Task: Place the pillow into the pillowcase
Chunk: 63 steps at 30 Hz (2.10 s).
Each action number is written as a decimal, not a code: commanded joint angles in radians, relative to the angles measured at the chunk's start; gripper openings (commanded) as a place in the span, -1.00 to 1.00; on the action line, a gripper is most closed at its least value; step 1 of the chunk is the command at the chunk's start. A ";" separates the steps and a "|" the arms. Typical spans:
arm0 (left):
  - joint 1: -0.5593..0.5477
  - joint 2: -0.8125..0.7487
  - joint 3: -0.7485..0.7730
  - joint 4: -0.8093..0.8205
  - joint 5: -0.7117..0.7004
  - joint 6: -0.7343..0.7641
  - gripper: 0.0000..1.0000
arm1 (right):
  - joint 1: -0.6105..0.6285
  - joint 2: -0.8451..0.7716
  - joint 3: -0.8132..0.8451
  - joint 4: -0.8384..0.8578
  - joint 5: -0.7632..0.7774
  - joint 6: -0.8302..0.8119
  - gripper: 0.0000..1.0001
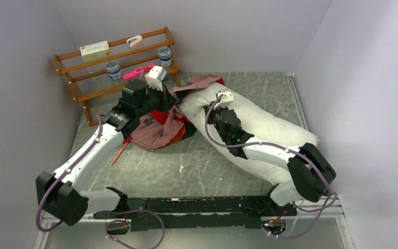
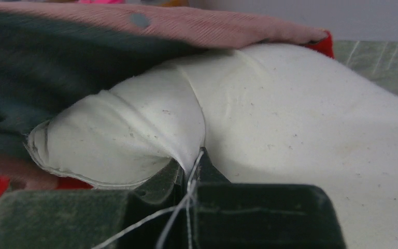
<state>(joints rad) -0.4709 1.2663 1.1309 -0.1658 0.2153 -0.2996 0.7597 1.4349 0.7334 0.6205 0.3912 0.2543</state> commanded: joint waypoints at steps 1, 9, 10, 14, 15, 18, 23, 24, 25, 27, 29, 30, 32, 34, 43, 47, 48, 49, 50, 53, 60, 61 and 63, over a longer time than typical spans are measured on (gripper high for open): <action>-0.001 -0.082 0.062 -0.105 0.167 -0.090 -0.90 | -0.003 0.024 0.147 0.041 0.054 0.051 -1.00; -0.028 -0.079 0.081 -0.226 0.309 -0.128 -0.90 | 0.018 0.094 0.293 -0.039 0.119 0.062 -1.00; -0.033 -0.083 0.059 -0.205 0.325 -0.150 -0.90 | 0.027 0.094 0.293 -0.041 0.116 0.073 -1.00; -0.079 -0.105 -0.072 -0.087 0.377 -0.236 -0.90 | 0.075 0.096 0.253 -0.018 0.110 0.118 -1.00; -0.095 -0.105 -0.092 -0.086 0.369 -0.238 -0.90 | 0.083 0.096 0.240 -0.017 0.104 0.130 -1.00; -0.122 -0.100 -0.144 -0.103 0.360 -0.235 -0.90 | 0.097 0.083 0.204 -0.054 0.083 0.176 -1.00; -0.123 -0.101 -0.181 -0.110 0.345 -0.285 -0.90 | 0.098 0.004 0.117 -0.079 0.005 0.239 -1.00; -0.124 -0.107 -0.183 -0.103 0.349 -0.293 -0.90 | 0.098 -0.015 0.108 -0.093 -0.023 0.240 -0.98; -0.124 -0.113 -0.180 -0.101 0.351 -0.299 -0.90 | 0.095 -0.036 0.103 -0.112 -0.052 0.234 -0.82; -0.123 -0.116 -0.162 -0.122 0.342 -0.286 -0.80 | 0.094 -0.104 0.104 -0.180 -0.112 0.206 -0.46; -0.124 -0.106 -0.121 -0.180 0.347 -0.231 -0.56 | 0.084 -0.176 0.115 -0.248 -0.161 0.164 0.04; -0.124 -0.100 -0.099 -0.214 0.357 -0.194 -0.37 | 0.076 -0.210 0.119 -0.273 -0.168 0.152 0.23; -0.124 -0.091 -0.055 -0.281 0.347 -0.129 -0.18 | 0.053 -0.266 0.139 -0.322 -0.183 0.132 0.50; -0.124 -0.091 -0.011 -0.341 0.302 -0.088 -0.07 | 0.000 -0.293 0.178 -0.391 -0.219 0.121 0.67; -0.124 -0.074 0.232 -0.483 0.026 0.021 0.18 | -0.282 -0.207 0.337 -0.542 -0.495 0.074 0.71; -0.124 -0.022 0.317 -0.528 -0.036 0.046 0.21 | -0.353 -0.111 0.446 -0.611 -0.571 0.036 0.83; -0.123 -0.011 0.328 -0.528 -0.041 0.051 0.22 | -0.369 -0.092 0.459 -0.613 -0.602 0.032 0.87; -0.123 -0.001 0.330 -0.516 -0.049 0.056 0.22 | -0.388 -0.070 0.473 -0.614 -0.639 0.032 0.91; -0.123 0.012 0.328 -0.503 -0.068 0.060 0.23 | -0.404 -0.042 0.492 -0.617 -0.677 0.031 0.95; -0.120 0.083 0.357 -0.480 -0.137 0.088 0.22 | -0.438 0.040 0.553 -0.665 -0.776 0.019 0.99; -0.115 0.298 0.478 -0.337 -0.170 0.132 0.26 | -0.484 0.220 0.670 -0.762 -0.890 -0.020 0.95; -0.115 0.336 0.509 -0.334 -0.184 0.131 0.25 | -0.488 0.241 0.679 -0.776 -0.902 -0.024 0.94; -0.114 0.397 0.549 -0.312 -0.210 0.129 0.26 | -0.489 0.270 0.681 -0.795 -0.919 -0.043 0.94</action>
<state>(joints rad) -0.5892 1.5879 1.5784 -0.5812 0.0643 -0.2108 0.2806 1.6650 1.3670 -0.1192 -0.4355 0.2565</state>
